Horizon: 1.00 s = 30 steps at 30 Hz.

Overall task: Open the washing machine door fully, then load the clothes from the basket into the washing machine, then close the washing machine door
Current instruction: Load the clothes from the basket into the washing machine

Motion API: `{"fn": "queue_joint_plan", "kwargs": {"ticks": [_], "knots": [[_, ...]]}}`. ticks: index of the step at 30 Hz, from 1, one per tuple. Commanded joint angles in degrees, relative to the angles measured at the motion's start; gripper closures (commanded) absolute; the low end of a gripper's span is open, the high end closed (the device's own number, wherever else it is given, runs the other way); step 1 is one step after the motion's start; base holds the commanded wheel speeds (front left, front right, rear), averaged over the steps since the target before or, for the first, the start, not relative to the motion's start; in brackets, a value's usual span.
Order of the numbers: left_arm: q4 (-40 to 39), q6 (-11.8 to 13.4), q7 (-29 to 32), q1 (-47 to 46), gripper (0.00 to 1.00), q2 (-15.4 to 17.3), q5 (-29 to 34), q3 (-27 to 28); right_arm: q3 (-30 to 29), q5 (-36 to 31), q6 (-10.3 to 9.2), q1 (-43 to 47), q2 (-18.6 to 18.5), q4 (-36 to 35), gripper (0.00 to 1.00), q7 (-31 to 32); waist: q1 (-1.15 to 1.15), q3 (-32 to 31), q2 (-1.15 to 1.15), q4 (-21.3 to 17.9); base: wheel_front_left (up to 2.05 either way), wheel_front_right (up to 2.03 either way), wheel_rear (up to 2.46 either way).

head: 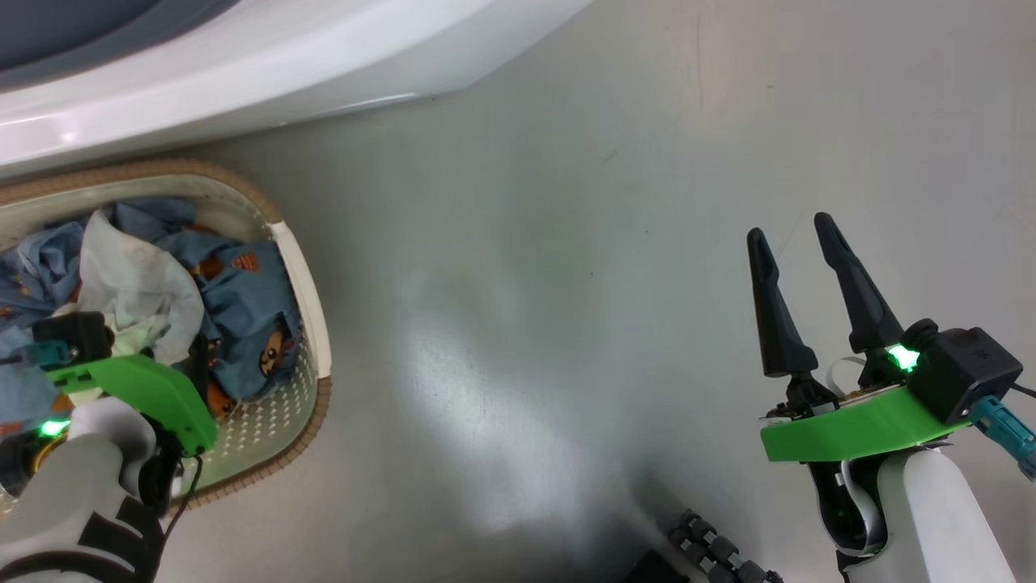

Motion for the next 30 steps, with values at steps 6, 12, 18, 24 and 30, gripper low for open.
{"fn": "queue_joint_plan", "kwargs": {"ticks": [6,12,18,24,30], "knots": [[1.95,-0.09,-0.78,-1.79,0.0,1.87,-0.43,-1.28,0.58,0.05,0.54,1.52,-0.83,-1.74,0.0,-0.28,0.0,1.08,0.0,-0.14,0.0,0.0,0.0],[3.64,-0.09,-0.73,-3.54,0.0,2.01,-0.34,-2.61,0.99,0.16,0.54,1.26,-0.83,-2.01,0.0,-0.28,0.0,1.9,0.0,-0.29,0.0,0.0,0.0],[4.91,-0.09,-1.15,-4.88,0.0,2.27,-0.27,-3.36,1.21,0.39,0.54,1.18,-0.78,-2.37,0.0,-0.28,0.0,3.0,0.0,-0.7,0.0,0.0,0.0],[5.55,-0.09,-1.4,-5.85,0.0,2.42,-0.26,-3.89,1.11,0.57,0.54,1.2,-0.72,-2.72,0.0,-0.28,0.0,4.17,0.0,-0.9,0.0,0.0,0.0],[6.05,-0.03,-1.76,-7.0,0.0,2.19,-0.2,-4.4,0.87,0.79,0.54,1.14,-0.67,-3.3,0.0,-0.28,0.0,5.55,0.0,-0.89,0.0,0.0,0.0]]}}
